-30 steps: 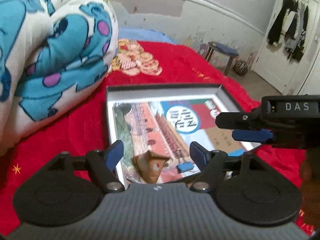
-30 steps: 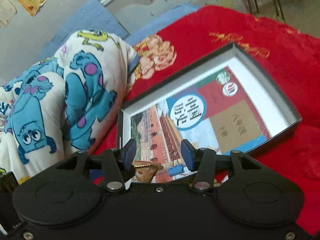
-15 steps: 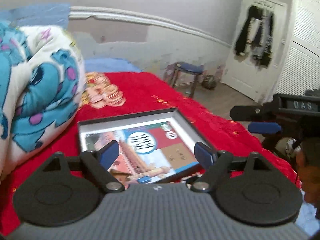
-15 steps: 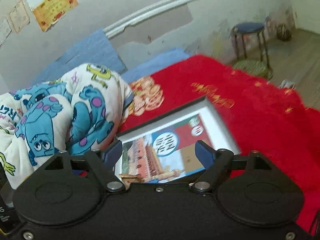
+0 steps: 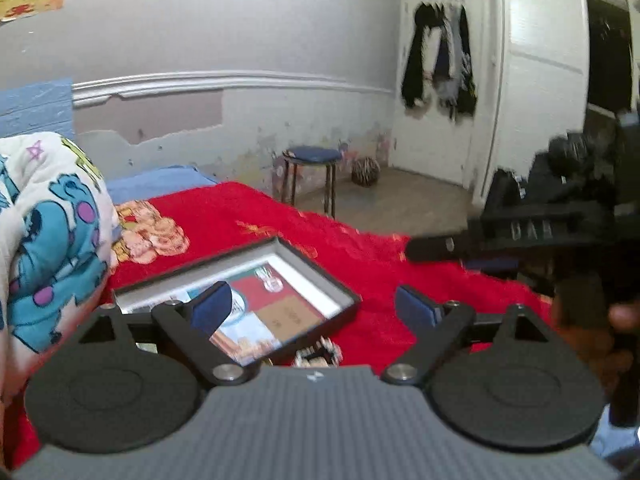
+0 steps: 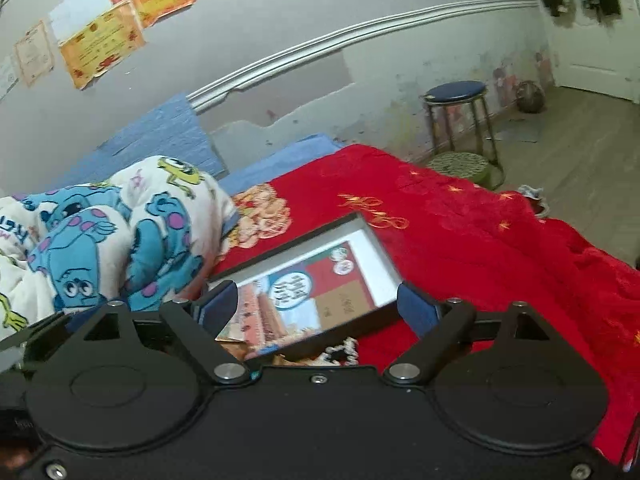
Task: Organize objects
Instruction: 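Grasp the light blue crocheted scrunchie with the right tool while the left tool grasps another brown packet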
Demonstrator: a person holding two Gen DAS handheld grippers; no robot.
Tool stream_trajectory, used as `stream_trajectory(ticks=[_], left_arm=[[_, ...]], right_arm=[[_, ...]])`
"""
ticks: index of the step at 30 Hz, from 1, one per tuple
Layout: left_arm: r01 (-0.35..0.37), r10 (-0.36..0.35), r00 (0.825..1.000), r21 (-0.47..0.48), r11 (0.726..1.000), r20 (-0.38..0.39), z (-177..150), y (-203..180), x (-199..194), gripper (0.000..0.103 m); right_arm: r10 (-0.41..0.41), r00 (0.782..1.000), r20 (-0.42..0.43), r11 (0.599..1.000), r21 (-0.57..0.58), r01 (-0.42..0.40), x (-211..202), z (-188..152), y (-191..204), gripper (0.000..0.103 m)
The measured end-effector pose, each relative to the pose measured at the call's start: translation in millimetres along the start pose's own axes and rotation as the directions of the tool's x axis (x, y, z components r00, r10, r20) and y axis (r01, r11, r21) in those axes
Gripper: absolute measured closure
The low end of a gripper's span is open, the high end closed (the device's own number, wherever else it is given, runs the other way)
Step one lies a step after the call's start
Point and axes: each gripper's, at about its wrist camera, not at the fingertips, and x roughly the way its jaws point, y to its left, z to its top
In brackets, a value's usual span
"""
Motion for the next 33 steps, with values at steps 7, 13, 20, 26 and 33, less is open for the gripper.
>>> stream_trajectory(ticks=[7, 13, 20, 26, 33], left_arm=[[0.047, -0.053, 0.990, -0.055, 0.997, -0.127, -54.2, -17.4, 23.2, 0.009], [-0.014, -0.011, 0.978, -0.117, 0.993, -0.208, -92.0, -4.4, 60.9, 0.012], [-0.090, 0.047, 0.970, -0.170, 0.981, -0.240, -113.5, 16.1, 88.0, 0.015], [-0.113, 0.071, 0.967, -0.162, 0.980, -0.246, -120.0, 18.6, 105.5, 0.018], [-0.154, 0.119, 0.959, -0.123, 0.980, -0.256, -136.2, 16.9, 117.5, 0.027]], right_arm=[[-0.003, 0.999, -0.049, 0.999, 0.048, 0.006, 16.2, -26.7, -6.7, 0.016], [0.025, 0.992, -0.125, 0.997, 0.069, -0.016, 49.0, -48.5, -18.5, 0.019], [-0.024, 0.979, -0.204, 0.999, 0.022, 0.029, 83.8, -57.7, -19.3, 0.026], [-0.004, 0.957, -0.289, 0.999, 0.031, 0.013, 110.2, -67.8, -18.4, 0.029], [-0.057, 0.919, -0.390, 0.992, 0.081, 0.096, 139.9, -88.5, -25.7, 0.034]])
